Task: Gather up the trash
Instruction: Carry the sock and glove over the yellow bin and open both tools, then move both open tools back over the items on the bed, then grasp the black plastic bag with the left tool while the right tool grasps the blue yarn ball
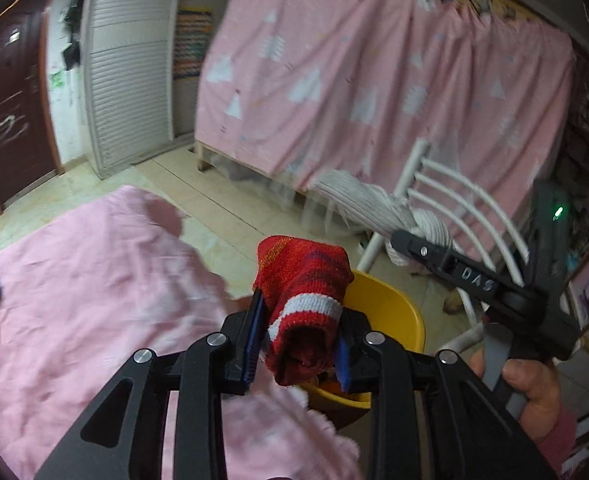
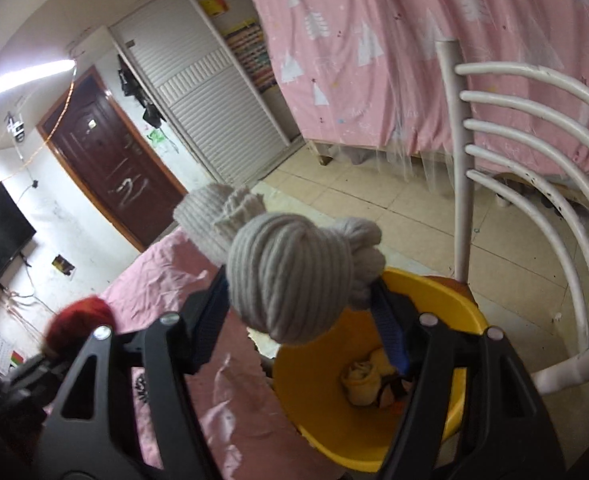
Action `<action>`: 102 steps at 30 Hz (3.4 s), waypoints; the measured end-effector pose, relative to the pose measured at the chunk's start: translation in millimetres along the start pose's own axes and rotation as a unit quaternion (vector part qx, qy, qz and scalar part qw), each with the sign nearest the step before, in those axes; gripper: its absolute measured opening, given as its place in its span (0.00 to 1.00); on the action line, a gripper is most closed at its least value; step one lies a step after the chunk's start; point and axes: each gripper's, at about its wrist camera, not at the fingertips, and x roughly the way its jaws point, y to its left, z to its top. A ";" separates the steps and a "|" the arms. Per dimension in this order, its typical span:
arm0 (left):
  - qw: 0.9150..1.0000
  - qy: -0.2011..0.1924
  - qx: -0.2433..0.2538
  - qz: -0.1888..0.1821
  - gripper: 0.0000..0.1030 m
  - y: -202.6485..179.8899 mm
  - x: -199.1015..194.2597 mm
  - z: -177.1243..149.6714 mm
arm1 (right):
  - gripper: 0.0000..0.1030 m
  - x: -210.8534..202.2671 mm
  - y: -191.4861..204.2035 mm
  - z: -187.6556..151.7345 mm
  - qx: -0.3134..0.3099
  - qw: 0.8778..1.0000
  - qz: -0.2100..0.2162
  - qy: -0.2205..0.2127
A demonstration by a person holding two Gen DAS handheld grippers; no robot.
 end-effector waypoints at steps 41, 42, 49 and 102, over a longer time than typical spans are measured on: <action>0.996 -0.024 -0.081 0.017 0.69 69.4 -34.2 -6.7 | 0.77 27.4 83.8 -4.4 -0.035 0.998 0.051 0.012; 0.995 -0.029 -0.088 0.024 0.69 80.3 -41.4 -7.9 | 0.77 30.4 93.8 -6.0 -0.042 0.997 0.055 0.015; 0.988 -0.053 -0.122 0.073 0.73 142.3 -80.4 -17.1 | 0.77 53.8 153.2 -16.6 -0.080 0.993 0.080 0.036; 0.898 -0.009 -0.356 0.259 0.01 464.1 -149.7 -87.2 | 0.79 229.4 420.7 -118.5 -0.295 0.924 0.113 0.214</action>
